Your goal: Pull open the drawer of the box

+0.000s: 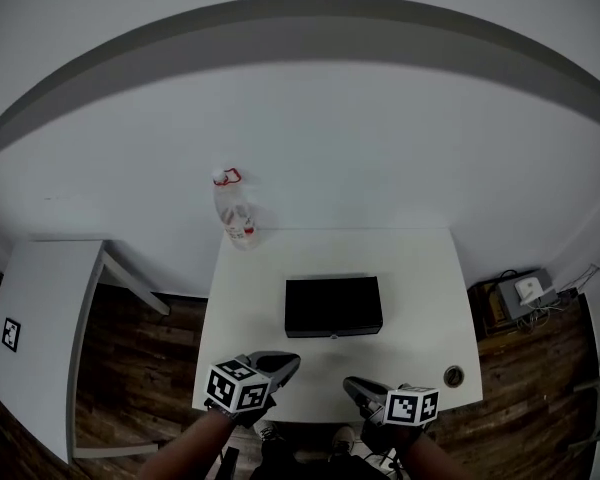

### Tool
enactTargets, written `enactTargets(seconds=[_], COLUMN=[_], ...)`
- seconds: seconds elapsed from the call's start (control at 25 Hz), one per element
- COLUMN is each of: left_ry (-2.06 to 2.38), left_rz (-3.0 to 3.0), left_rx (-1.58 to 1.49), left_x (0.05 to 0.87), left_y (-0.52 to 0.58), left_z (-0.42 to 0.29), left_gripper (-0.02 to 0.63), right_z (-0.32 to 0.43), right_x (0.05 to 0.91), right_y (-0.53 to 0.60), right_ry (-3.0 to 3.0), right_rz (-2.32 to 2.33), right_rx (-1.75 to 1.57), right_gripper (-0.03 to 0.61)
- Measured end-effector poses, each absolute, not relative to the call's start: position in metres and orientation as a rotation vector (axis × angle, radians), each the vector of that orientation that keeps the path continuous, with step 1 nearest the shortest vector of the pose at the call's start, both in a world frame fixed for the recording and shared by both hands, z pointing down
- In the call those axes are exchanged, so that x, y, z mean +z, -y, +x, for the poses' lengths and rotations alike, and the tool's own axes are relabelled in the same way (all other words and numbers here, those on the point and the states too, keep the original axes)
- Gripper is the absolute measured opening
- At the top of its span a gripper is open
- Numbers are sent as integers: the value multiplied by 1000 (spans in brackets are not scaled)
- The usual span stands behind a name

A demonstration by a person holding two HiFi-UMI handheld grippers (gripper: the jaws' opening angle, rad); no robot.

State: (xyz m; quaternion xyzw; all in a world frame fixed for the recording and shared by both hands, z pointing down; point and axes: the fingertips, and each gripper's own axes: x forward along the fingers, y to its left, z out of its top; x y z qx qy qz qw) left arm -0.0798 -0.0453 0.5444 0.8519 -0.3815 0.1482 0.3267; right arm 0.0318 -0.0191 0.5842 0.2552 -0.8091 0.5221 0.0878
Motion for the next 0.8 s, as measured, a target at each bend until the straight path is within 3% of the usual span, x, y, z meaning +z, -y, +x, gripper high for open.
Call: enactTargets(seconds=[0.44, 0.8], left_ry=[1063, 1057], left_rz=[2282, 2303], left_rx=[885, 1129], left_x=[592, 624], left_y=[139, 161], left_z=[-107, -109], left_gripper=[5, 5], right_z=[9, -2], right_x=[636, 663], right_y=[87, 105], right_ry=[2269, 2183], right_rz=[916, 955], right_rx=[1595, 1589], right_gripper=[104, 117])
